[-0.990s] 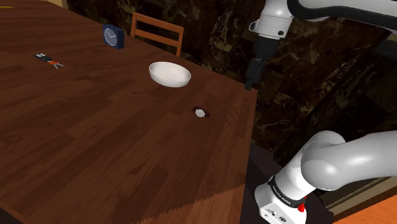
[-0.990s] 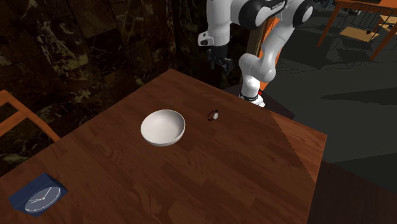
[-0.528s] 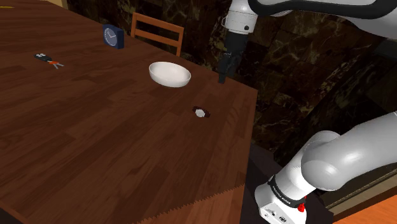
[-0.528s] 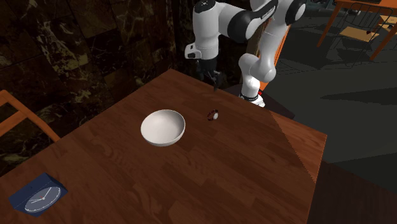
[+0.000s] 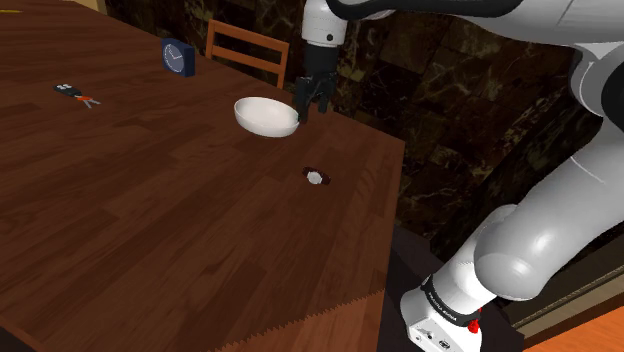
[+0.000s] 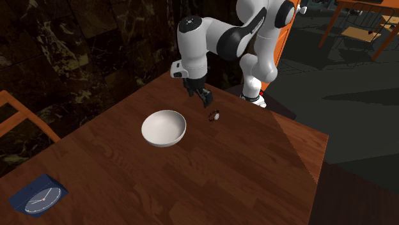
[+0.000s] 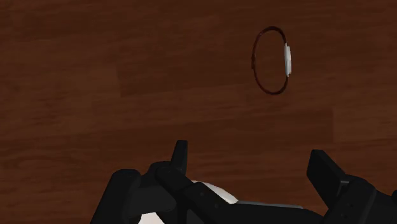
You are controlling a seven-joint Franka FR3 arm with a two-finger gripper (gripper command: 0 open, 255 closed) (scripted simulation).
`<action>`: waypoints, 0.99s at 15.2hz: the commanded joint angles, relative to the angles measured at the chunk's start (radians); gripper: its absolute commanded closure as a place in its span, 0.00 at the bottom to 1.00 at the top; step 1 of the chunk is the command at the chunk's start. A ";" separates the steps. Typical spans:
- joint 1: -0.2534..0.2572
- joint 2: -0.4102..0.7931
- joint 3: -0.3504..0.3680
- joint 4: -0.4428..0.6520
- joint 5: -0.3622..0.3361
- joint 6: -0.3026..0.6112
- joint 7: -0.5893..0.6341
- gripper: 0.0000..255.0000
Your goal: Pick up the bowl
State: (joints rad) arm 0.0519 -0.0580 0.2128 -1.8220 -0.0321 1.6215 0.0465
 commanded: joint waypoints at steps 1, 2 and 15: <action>0.009 0.073 0.012 0.070 -0.019 0.001 0.018 0.00; 0.015 0.115 0.017 0.114 -0.031 -0.003 0.028 0.00; 0.122 0.577 0.034 0.653 -0.160 -0.101 0.093 0.00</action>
State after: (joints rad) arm 0.1732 0.5124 0.2474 -1.1670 -0.1907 1.5120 0.1388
